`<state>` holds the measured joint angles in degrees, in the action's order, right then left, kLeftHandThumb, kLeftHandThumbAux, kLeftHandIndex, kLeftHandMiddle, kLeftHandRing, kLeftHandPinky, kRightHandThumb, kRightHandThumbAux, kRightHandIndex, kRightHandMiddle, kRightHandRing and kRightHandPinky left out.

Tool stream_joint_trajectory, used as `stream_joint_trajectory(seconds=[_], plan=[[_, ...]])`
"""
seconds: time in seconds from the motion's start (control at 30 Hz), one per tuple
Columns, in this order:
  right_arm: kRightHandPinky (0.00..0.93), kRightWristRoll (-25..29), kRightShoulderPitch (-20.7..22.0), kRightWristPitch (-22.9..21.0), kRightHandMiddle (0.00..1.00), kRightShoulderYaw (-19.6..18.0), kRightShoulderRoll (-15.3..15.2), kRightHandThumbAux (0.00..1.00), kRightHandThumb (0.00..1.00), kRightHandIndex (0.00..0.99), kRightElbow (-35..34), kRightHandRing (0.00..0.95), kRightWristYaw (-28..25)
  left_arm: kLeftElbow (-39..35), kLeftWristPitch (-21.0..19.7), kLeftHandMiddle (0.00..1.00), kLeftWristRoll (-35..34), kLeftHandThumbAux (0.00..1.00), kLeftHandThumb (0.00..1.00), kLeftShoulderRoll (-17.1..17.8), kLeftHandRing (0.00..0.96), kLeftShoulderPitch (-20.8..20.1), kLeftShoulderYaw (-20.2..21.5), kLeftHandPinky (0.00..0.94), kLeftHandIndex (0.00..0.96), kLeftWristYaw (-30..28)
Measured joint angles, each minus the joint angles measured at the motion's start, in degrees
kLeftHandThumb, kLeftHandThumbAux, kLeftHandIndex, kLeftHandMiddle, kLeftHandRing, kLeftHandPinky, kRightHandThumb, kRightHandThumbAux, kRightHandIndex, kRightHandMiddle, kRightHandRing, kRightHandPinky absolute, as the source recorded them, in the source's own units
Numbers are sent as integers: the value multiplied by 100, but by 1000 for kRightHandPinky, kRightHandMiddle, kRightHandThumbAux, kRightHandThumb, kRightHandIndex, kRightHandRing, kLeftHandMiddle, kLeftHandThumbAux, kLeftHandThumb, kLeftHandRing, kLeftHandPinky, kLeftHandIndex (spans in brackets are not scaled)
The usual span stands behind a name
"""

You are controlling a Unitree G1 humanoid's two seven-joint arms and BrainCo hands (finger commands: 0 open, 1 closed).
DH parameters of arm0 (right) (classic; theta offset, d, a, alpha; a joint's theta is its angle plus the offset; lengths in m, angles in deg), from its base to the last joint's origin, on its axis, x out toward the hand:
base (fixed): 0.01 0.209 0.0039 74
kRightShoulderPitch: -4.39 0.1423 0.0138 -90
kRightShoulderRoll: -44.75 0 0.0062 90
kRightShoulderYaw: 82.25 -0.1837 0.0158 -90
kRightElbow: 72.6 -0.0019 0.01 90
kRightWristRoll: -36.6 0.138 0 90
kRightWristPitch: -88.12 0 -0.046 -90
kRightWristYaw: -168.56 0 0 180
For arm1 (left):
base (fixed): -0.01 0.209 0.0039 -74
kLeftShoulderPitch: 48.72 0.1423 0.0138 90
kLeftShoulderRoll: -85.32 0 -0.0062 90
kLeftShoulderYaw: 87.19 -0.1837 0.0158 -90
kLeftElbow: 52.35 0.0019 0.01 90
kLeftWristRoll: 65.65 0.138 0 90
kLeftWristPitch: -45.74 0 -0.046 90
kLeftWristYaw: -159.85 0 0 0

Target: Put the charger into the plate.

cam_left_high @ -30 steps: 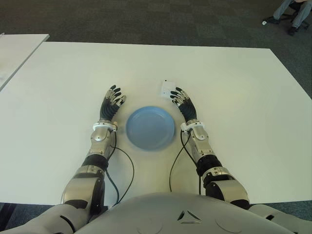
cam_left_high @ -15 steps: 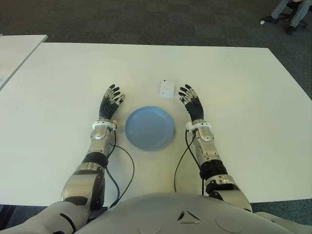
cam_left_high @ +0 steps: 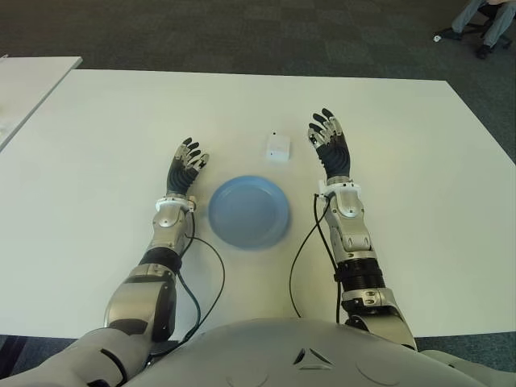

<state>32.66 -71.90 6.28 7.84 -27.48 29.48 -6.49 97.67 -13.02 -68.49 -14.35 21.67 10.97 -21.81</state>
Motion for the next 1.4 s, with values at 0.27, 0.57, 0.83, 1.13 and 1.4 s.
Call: stream_joint_trajectory(seconds=[0.27,0.57,0.83,1.13,1.4], plan=[[217,-825,1058,604,159,164,-644,528,660,53,1010,165,238,208,0,150,2,640,51,-41,153,-168,2,177,97,86],[158,-1902,2498,1267,113,707,-1325,578,485,35,2918,125,977,235,15,155,4,644,59,-92,158,-301,-7,182,102,153],[15,-3137,3502,1552,13,1836,-1607,589,195,3,4713,15,1469,327,7,146,22,641,52,-149,149,-313,-16,173,101,288],[0,-4154,4149,1621,0,3024,-1774,556,24,0,5953,0,1328,332,7,145,63,644,44,-207,148,-331,-18,172,105,337],[0,-4473,4161,1491,0,3537,-1760,522,1,0,6354,0,981,332,7,145,62,629,43,-241,147,-333,-14,172,105,337]])
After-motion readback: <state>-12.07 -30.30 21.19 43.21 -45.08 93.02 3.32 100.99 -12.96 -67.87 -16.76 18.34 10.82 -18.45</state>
